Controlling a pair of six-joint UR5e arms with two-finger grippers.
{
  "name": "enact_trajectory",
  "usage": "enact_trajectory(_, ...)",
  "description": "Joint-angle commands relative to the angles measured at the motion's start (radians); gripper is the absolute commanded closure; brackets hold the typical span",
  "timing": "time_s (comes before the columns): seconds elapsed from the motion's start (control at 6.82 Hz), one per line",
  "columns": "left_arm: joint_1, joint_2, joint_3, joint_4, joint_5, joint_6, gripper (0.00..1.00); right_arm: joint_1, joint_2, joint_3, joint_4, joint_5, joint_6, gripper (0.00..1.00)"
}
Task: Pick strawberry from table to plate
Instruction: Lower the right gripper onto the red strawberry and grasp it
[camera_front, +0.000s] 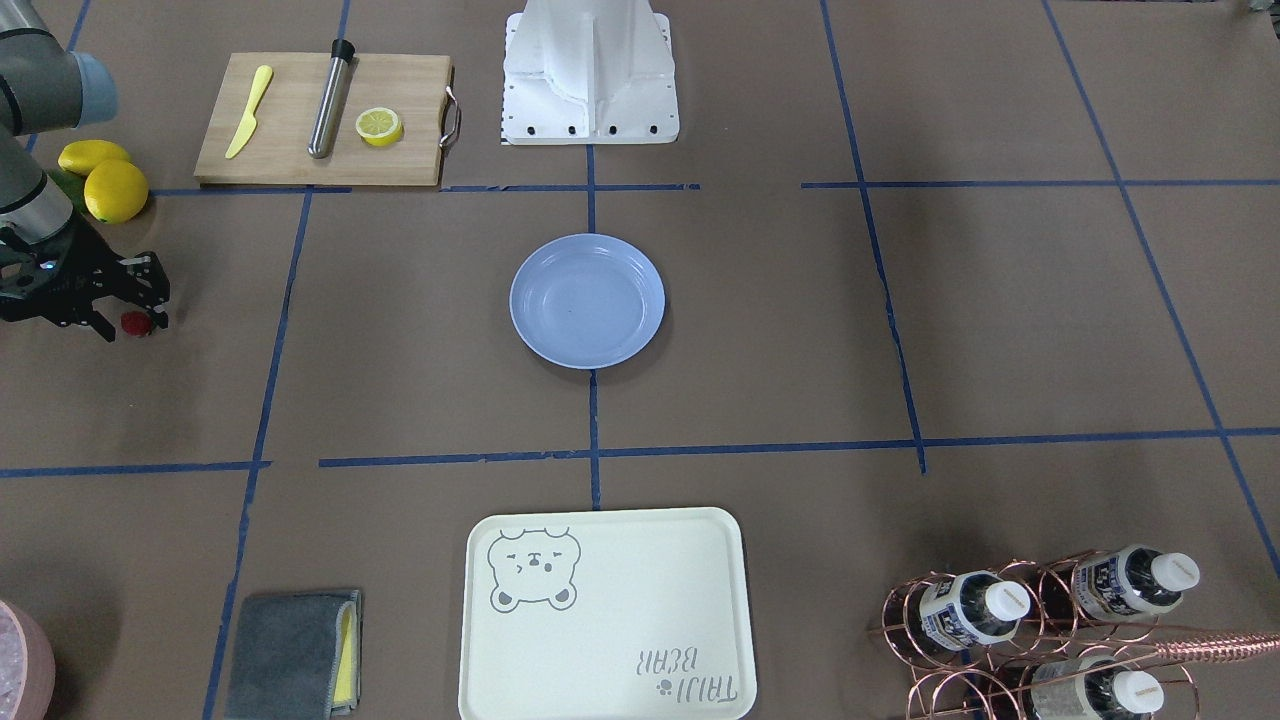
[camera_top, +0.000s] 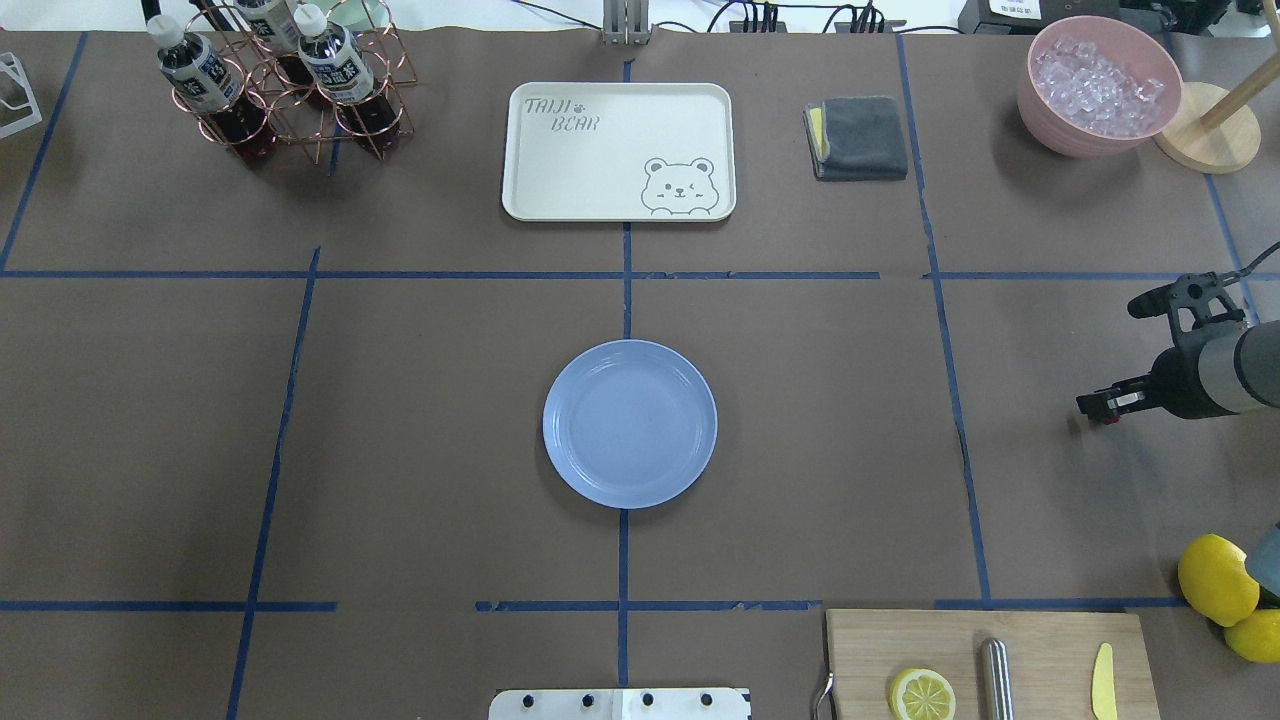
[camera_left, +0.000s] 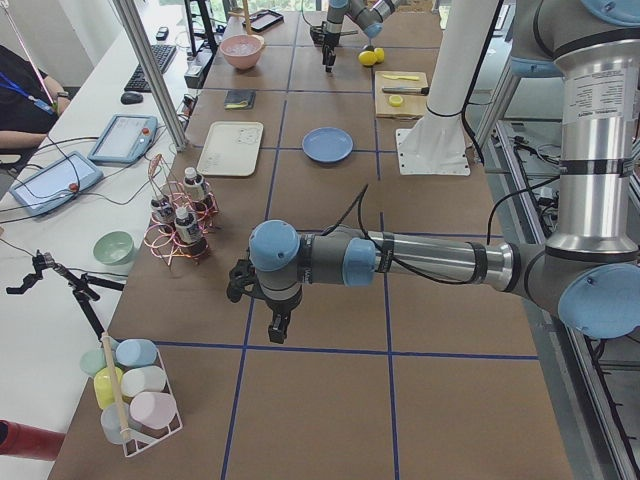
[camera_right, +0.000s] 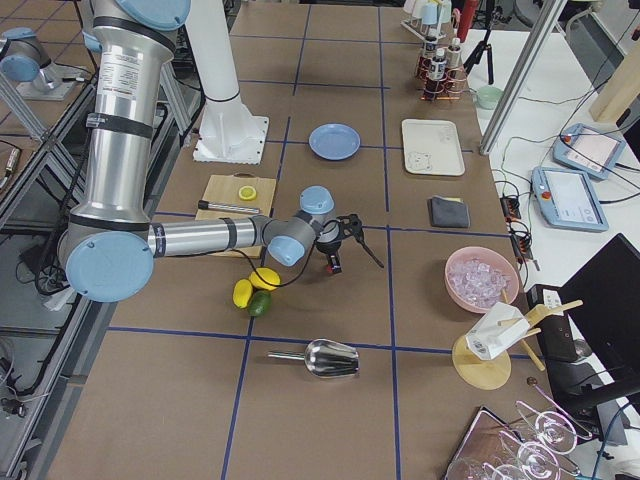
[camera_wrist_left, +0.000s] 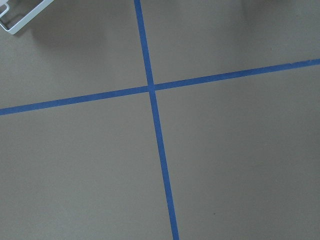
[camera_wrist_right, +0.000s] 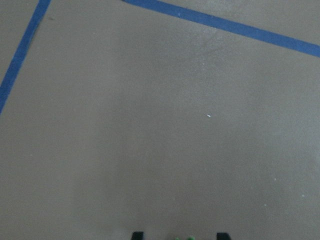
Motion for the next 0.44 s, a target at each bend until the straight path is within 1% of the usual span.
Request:
enact_trajectory(0.0, 0.0, -0.002, -0.003, 0.0, 0.0, 0.0, 0.0, 0.002, -0.008, 0.004, -0.001, 0.001, -0.001, 1.0)
enact_trajectory(0.15, 0.0, -0.003, -0.003, 0.0, 0.0, 0.0, 0.0, 0.004, -0.006, 0.054, -0.009, 0.012, 0.001, 1.0)
enact_trajectory(0.29, 0.0, -0.006, -0.002, 0.0, 0.0, 0.0, 0.0, 0.001, 0.004, 0.141, -0.077, 0.012, 0.013, 1.0)
